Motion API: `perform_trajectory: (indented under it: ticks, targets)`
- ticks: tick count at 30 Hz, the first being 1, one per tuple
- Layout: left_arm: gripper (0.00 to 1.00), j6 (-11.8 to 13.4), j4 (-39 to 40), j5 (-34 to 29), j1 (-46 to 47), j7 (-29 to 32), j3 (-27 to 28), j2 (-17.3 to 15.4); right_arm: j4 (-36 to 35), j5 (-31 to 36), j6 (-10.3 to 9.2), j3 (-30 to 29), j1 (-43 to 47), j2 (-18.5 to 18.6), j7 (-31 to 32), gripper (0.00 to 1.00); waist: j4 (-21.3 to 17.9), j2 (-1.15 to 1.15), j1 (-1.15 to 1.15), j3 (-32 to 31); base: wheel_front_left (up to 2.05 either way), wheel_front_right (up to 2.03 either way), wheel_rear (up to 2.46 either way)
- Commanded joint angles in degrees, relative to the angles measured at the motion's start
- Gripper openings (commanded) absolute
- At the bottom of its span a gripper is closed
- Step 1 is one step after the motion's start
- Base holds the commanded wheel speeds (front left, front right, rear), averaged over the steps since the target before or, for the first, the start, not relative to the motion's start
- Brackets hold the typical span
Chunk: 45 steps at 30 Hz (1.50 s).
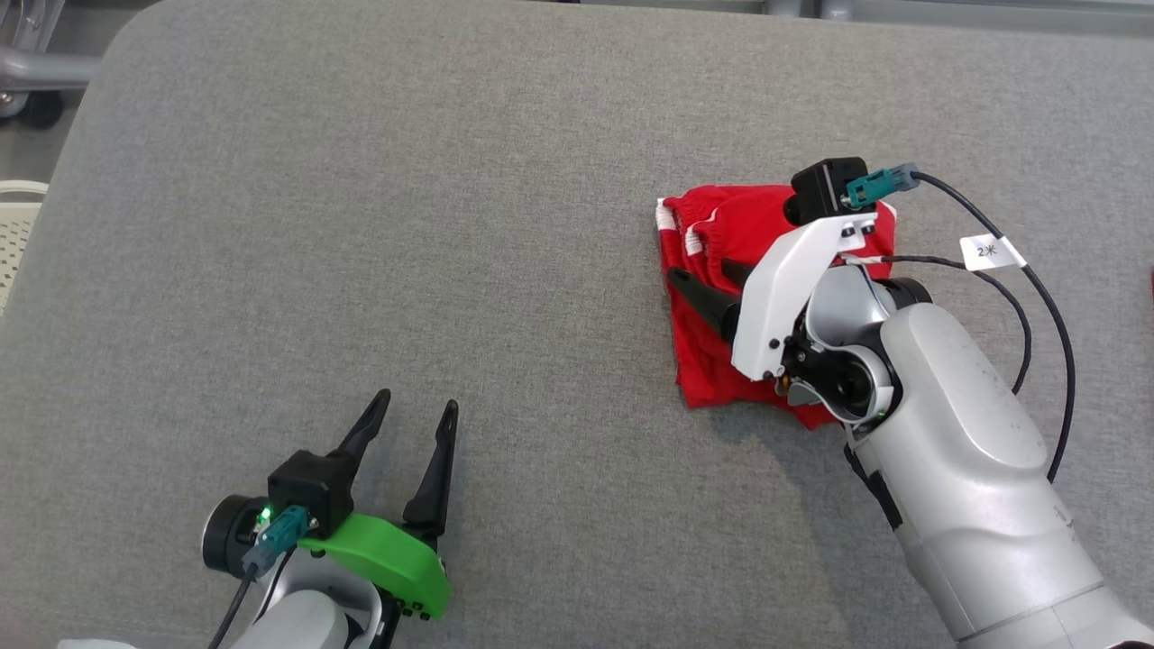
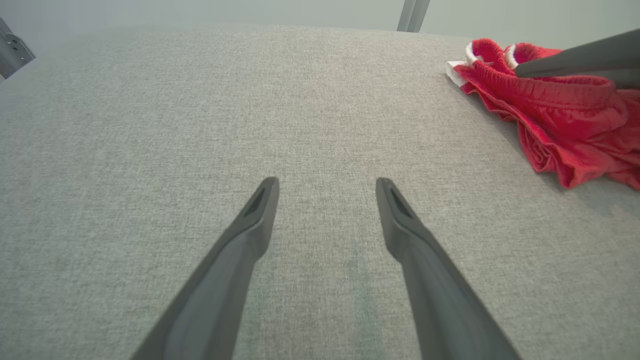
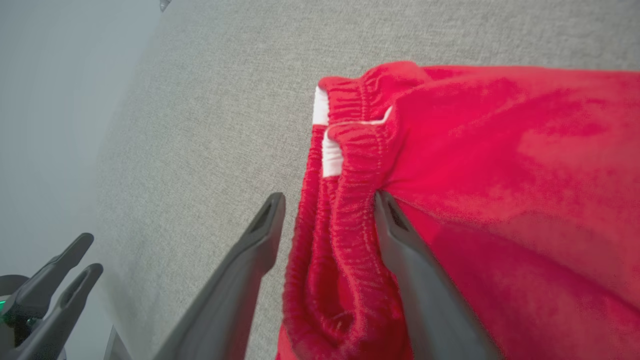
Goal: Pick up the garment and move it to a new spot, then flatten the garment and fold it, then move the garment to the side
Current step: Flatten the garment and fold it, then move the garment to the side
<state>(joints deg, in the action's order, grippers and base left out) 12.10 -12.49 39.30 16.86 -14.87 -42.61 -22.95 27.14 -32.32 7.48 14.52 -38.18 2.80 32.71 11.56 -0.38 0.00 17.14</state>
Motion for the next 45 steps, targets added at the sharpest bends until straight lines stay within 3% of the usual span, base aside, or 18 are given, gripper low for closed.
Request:
perform_trajectory:
  ticks: [1,7,13,16,22,32,34,35,39,45]
  targets:
    - [1.0,-0.05,-0.12,0.24,-1.06,-0.27,0.2,-0.09,-0.14,-0.4,0.02,0.39,-0.13,0.2,-0.4,1.0,-0.42,0.38,0.0,-0.5,0.0,0.0,0.0]
    - [1.0,0.09,0.07,0.79,-2.39,-0.3,0.79,-1.51,-6.98,-1.79,0.02,-1.22,2.57,0.2,0.72,1.0,-1.87,0.38,0.0,-1.74,0.0,0.0,0.0]
    - [1.0,0.91,1.88,0.92,-2.61,-0.26,1.23,-2.01,-19.9,4.03,0.03,-11.56,7.82,4.26,8.6,1.0,-2.71,0.38,0.0,-0.54,0.0,0.0,0.0]
    - [1.0,0.82,2.53,0.61,-1.97,-0.27,1.31,-1.73,-22.78,6.77,0.03,-16.67,11.15,5.57,12.02,1.0,-2.73,0.38,0.0,0.68,0.0,0.0,0.0]
    - [1.0,0.47,3.19,-0.04,-0.5,-0.31,1.92,-1.49,-21.31,6.89,0.02,-22.17,13.71,2.47,12.68,1.0,-2.62,0.38,0.0,2.82,0.0,0.0,0.0]
    - [1.0,-0.07,2.58,-1.06,0.76,-0.34,2.4,-1.05,-9.53,-1.42,0.02,-20.57,8.51,0.11,8.53,1.0,-2.28,0.38,0.0,2.86,0.0,0.0,0.0]
    - [1.0,0.07,2.51,-1.08,0.63,-0.35,2.62,-0.98,-7.65,-3.48,0.02,-19.46,7.72,0.08,6.84,0.1,-2.74,0.38,0.0,2.52,0.0,0.0,0.0]
    - [1.0,0.21,2.58,-1.09,0.42,-0.35,2.74,-0.99,-7.28,-5.19,0.02,-18.62,7.34,0.18,6.42,0.0,-3.14,0.38,0.0,2.29,0.0,0.0,0.0]
    - [1.0,0.66,3.55,-1.24,-0.62,-0.35,3.48,-1.79,-8.36,-9.43,0.03,-17.38,6.3,0.23,5.25,0.0,-5.98,0.38,0.0,1.93,0.0,0.0,0.0]
    - [1.0,1.1,5.11,-1.62,-1.13,-0.37,4.33,-2.56,-13.13,-9.85,0.02,-17.65,8.2,3.04,6.24,0.0,-10.88,0.38,0.0,1.45,0.0,0.0,0.0]
